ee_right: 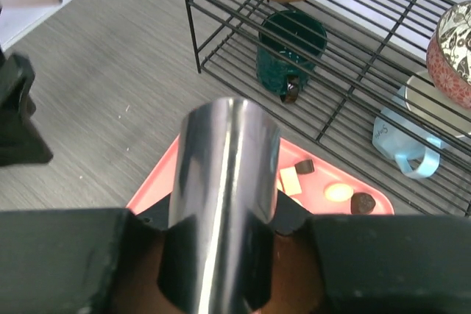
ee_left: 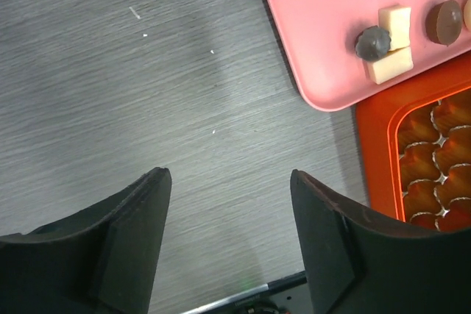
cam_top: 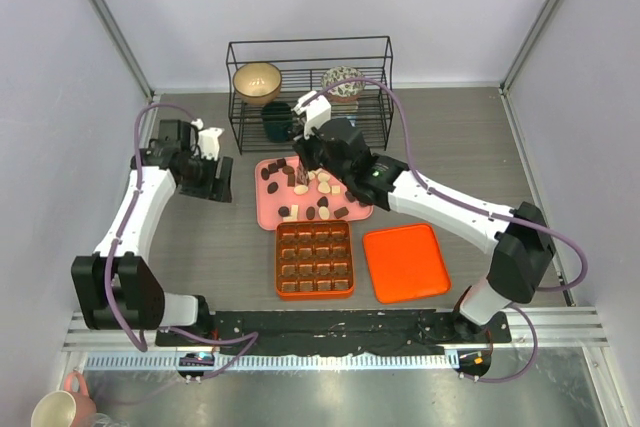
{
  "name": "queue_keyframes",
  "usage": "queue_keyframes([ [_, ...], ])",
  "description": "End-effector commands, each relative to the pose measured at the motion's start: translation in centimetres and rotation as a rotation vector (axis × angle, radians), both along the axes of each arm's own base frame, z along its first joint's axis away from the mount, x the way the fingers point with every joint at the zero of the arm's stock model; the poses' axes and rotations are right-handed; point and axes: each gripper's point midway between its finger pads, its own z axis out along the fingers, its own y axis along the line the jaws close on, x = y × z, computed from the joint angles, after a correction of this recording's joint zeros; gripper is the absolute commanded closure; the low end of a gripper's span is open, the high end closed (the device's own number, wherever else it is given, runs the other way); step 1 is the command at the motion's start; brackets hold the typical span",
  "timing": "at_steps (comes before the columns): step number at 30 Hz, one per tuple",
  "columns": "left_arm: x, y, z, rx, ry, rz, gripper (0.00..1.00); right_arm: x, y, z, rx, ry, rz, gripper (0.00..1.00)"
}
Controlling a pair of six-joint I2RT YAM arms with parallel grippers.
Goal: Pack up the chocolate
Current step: Adjust the clamp.
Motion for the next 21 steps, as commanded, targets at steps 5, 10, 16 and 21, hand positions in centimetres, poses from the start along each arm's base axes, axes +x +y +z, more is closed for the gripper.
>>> queue_keyframes([
  [5, -0.5, 0.4, -1.1, 0.048, -0.099, -0.073, 0.27, 2.4, 1.7, 0.8, 0.118, -0.063, -0.039, 0.99],
  [10, -1.2, 1.1, -2.6, 0.088, -0.086, -0.084, 0.25, 2.7, 2.2, 0.0, 0.154, -0.080, -0.028, 0.90],
  [16, -1.4, 1.2, -2.9, 0.091, -0.084, -0.074, 0.25, 2.8, 1.7, -0.5, 0.169, -0.088, -0.042, 0.64],
  [21, -1.7, 1.8, -3.2, 0.126, -0.086, -0.061, 0.25, 2.7, 1.3, -1.3, 0.174, -0.079, -0.058, 0.56],
])
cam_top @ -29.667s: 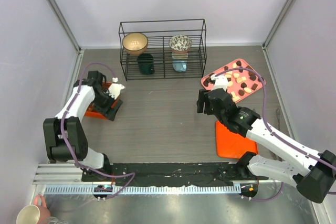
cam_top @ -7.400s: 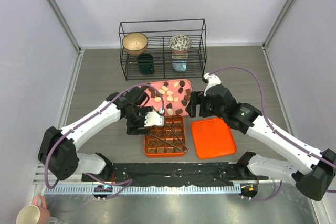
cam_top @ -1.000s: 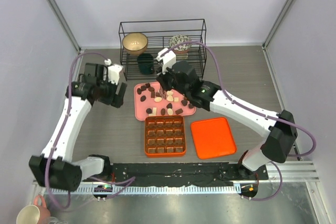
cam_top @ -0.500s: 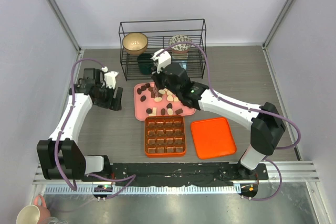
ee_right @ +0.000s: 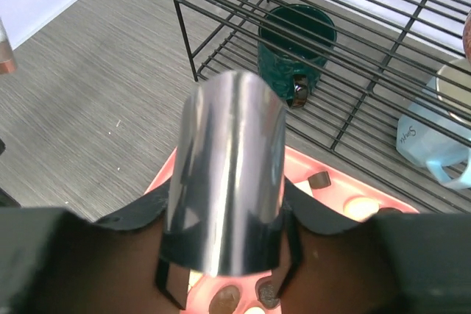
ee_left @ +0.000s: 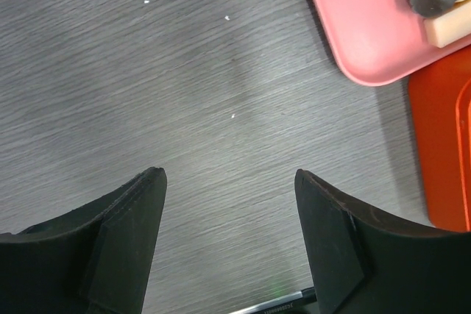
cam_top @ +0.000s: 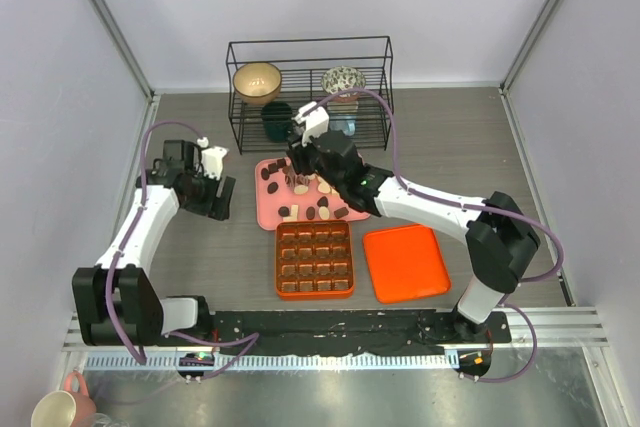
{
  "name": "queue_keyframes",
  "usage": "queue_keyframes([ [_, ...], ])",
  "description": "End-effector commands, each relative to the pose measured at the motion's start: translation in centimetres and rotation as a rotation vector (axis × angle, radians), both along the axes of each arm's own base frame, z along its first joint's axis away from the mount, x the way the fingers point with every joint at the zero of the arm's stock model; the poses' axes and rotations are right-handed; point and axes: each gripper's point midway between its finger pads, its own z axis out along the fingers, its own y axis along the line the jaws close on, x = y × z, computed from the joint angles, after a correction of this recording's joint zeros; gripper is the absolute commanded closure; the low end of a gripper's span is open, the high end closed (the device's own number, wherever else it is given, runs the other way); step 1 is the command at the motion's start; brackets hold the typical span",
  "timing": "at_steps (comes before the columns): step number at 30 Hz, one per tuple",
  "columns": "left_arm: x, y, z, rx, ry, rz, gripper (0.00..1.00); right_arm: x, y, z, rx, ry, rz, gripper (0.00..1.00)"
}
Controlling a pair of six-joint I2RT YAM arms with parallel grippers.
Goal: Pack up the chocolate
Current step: Adjust the clamp.
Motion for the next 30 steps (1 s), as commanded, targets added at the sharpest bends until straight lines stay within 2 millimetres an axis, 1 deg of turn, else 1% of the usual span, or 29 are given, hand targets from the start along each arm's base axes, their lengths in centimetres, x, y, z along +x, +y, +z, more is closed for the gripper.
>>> queue_keyframes([
  [1, 0.5, 0.8, 0.6, 0.044, -0.069, 0.008, 0.25, 0.4, -0.3, 2.9, 0.106, -0.064, -0.030, 0.55],
  [7, 0.1, 1.5, 0.7, 0.082, -0.085, 0.021, 0.24, 0.2, -1.1, 2.4, 0.114, -0.070, -0.048, 0.53],
  [8, 0.1, 1.6, 0.8, 0.084, -0.089, 0.020, 0.24, 0.2, -1.2, 2.4, 0.114, -0.074, -0.055, 0.53],
  [9, 0.1, 1.6, 0.8, 0.087, -0.090, 0.022, 0.24, 0.2, -1.4, 1.9, 0.104, -0.073, -0.059, 0.52],
  [11, 0.0, 1.6, 1.0, 0.088, -0.091, 0.024, 0.24, 0.3, -1.6, 2.0, 0.106, -0.086, -0.064, 0.52],
  [19, -0.3, 1.8, 1.0, 0.096, -0.097, 0.025, 0.24, 0.2, -2.3, 1.2, 0.096, -0.106, -0.078, 0.52],
  [24, -0.7, 1.7, 0.9, 0.092, -0.099, 0.019, 0.24, 0.2, -2.2, 0.9, 0.108, -0.117, -0.078, 0.52],
  [30, -0.9, 1.7, 1.3, 0.091, -0.109, 0.014, 0.24, 0.3, -1.8, 0.6, 0.155, -0.132, -0.071, 0.52],
])
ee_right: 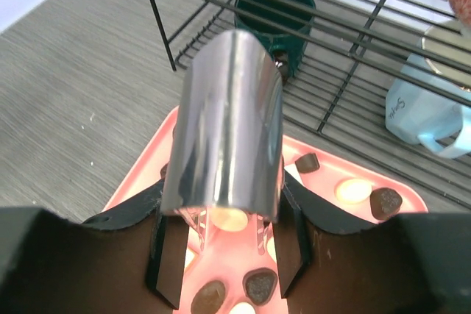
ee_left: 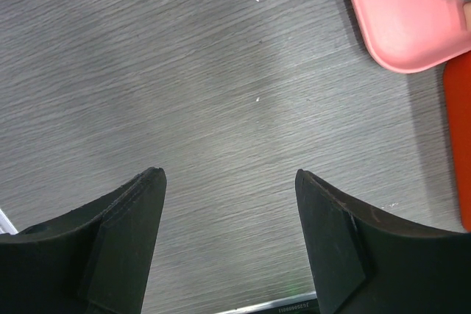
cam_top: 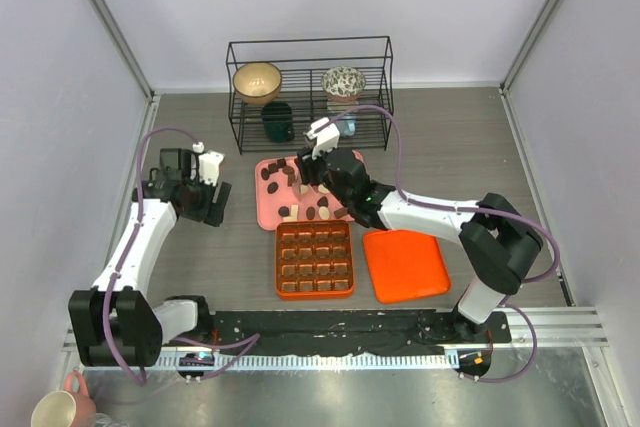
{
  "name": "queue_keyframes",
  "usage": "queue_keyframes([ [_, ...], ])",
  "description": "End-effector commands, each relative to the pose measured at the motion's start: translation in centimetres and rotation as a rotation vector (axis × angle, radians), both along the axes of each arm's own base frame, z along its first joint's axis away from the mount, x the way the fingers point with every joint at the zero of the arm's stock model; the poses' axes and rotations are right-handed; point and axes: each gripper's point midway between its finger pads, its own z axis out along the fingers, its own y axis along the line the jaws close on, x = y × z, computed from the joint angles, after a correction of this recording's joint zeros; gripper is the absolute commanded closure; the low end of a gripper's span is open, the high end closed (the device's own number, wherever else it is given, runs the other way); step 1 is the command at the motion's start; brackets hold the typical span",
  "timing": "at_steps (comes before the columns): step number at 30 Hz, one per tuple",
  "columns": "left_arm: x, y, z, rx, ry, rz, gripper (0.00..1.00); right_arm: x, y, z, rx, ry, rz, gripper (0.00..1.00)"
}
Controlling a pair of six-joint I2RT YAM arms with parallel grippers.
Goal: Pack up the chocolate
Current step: Adjust the clamp.
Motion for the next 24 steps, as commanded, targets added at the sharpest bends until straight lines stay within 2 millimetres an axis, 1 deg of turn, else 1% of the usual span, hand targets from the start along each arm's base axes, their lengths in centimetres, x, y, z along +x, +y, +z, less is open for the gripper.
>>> queue_keyframes([
  [1, 0.2, 0.0, 0.9, 0.009, -0.050, -0.020, 0.24, 0.6, 0.4, 4.0, 0.138, -0.101, -0.013, 0.52],
  [3, 0.2, 0.0, 1.1, 0.010, -0.054, -0.021, 0.24, 0.6, 0.6, 4.1, 0.163, -0.108, -0.006, 0.52],
  [4, 0.2, 0.0, 1.2, 0.010, -0.057, -0.021, 0.24, 0.7, 0.8, 3.6, 0.159, -0.100, -0.005, 0.52],
  [8, 0.2, 0.1, 1.4, 0.013, -0.060, -0.024, 0.24, 0.7, 1.2, 2.7, 0.166, -0.084, -0.001, 0.53],
  [19, -0.3, 0.2, 1.5, 0.019, -0.061, -0.028, 0.24, 0.4, 1.2, 0.6, 0.144, -0.063, 0.014, 0.53],
  [23, -0.4, 0.1, 1.6, 0.016, -0.066, -0.030, 0.24, -0.2, 0.7, 0.0, 0.124, -0.048, 0.026, 0.53],
  [24, -0.5, 0.1, 1.5, 0.014, -0.066, -0.029, 0.24, -0.4, 0.6, 0.4, 0.128, -0.053, 0.028, 0.53],
])
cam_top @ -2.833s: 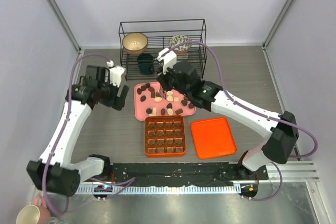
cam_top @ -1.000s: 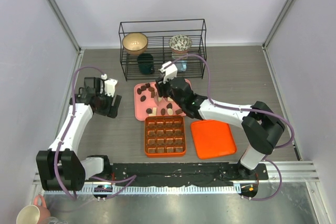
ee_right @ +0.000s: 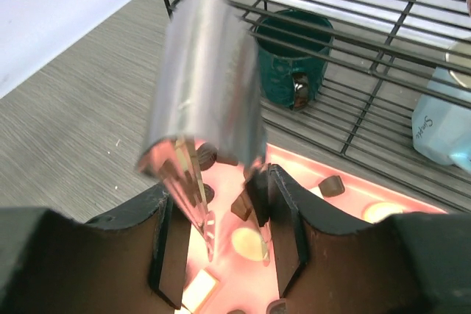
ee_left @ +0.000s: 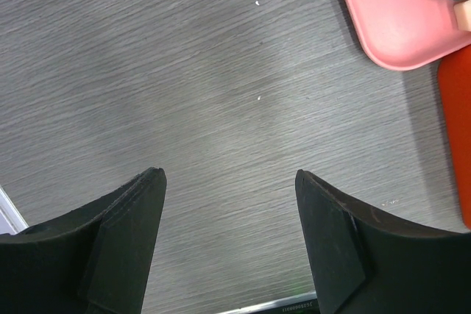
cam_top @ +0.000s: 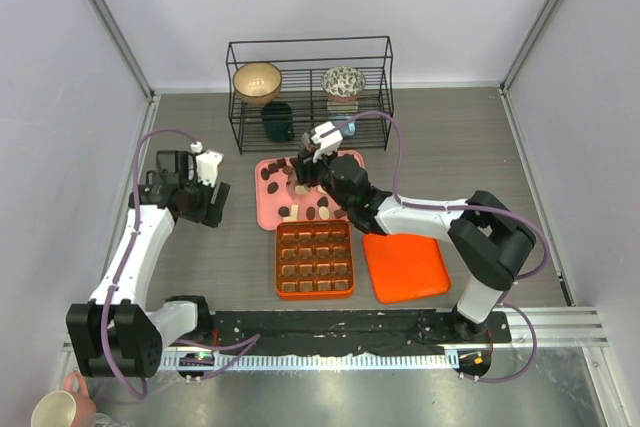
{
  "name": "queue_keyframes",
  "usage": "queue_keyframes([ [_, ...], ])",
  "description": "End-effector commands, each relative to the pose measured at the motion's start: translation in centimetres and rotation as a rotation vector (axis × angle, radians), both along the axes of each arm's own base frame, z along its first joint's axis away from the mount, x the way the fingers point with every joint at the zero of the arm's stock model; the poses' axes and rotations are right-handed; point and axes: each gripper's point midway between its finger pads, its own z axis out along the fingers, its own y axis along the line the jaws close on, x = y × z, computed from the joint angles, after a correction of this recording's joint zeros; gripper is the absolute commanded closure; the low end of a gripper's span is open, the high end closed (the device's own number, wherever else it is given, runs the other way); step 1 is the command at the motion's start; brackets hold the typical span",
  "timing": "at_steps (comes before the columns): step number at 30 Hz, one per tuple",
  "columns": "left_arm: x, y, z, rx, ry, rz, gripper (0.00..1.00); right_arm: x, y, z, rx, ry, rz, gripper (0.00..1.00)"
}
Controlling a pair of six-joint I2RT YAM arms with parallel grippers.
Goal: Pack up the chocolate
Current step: Adjust the clamp.
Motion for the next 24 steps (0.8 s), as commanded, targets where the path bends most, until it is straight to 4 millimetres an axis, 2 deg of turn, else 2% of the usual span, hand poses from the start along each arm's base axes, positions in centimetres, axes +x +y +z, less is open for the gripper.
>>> queue_keyframes([
  [1, -0.2, 0.0, 0.5, 0.004, -0.024, -0.013, 0.24, -0.8, -0.8, 0.0, -0.001, 0.000, 0.010, 0.53],
  [10, -0.5, -0.3, 0.1, -0.014, -0.018, -0.017, 0.24, -2.7, -1.8, 0.9, 0.002, 0.007, 0.038, 0.54],
  [15, -0.6, -0.4, 0.5, -0.015, -0.027, -0.018, 0.24, -2.2, -1.4, 0.5, -0.008, 0.007, 0.031, 0.54],
  [20, -0.6, -0.2, 0.8, -0.008, -0.036, -0.018, 0.24, -1.2, 0.0, 1.4, 0.007, -0.015, 0.042, 0.54],
  [24, -0.7, -0.2, 0.6, -0.004, -0.030, -0.020, 0.24, -0.4, 1.3, 1.2, 0.011, -0.015, 0.053, 0.54],
])
